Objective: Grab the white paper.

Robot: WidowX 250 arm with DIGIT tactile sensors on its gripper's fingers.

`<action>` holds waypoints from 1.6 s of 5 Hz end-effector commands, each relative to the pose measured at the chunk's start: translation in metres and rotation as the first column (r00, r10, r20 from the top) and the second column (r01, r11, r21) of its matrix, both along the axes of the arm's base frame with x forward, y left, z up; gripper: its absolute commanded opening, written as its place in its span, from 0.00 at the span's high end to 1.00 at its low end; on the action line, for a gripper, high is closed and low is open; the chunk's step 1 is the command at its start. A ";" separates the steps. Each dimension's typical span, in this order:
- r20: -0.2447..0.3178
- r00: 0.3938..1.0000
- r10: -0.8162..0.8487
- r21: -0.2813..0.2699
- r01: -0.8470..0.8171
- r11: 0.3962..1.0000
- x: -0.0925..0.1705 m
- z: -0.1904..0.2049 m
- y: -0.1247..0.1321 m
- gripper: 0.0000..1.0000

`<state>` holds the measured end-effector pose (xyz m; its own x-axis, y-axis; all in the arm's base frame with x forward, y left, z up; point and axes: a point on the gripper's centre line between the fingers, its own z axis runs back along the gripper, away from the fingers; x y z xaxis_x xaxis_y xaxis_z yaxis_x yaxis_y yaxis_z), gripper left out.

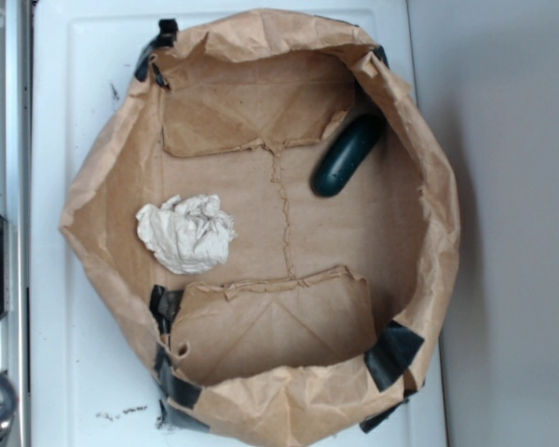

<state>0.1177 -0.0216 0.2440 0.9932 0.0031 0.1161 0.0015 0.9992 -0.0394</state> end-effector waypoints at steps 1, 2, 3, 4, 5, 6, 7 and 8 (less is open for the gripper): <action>0.000 1.000 0.000 0.000 0.000 1.000 0.000 0.000 0.000 0.00; 0.066 0.998 0.018 0.022 -0.020 1.000 0.033 -0.001 0.011 0.00; 0.089 0.996 0.023 0.019 -0.025 0.999 0.030 0.000 0.012 0.00; 0.141 0.990 0.013 0.061 -0.022 0.998 0.046 0.016 0.015 0.00; 0.141 0.990 0.013 0.061 -0.022 0.998 0.046 0.016 0.015 0.00; 0.141 0.990 0.013 0.061 -0.022 0.998 0.046 0.016 0.015 0.00; 0.141 0.990 0.013 0.061 -0.022 0.998 0.046 0.016 0.015 0.00; 0.100 0.995 0.008 0.048 -0.013 0.999 0.075 -0.006 0.024 0.00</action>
<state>0.1935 -0.0029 0.2286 0.9836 -0.0076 0.1801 0.0071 1.0000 0.0039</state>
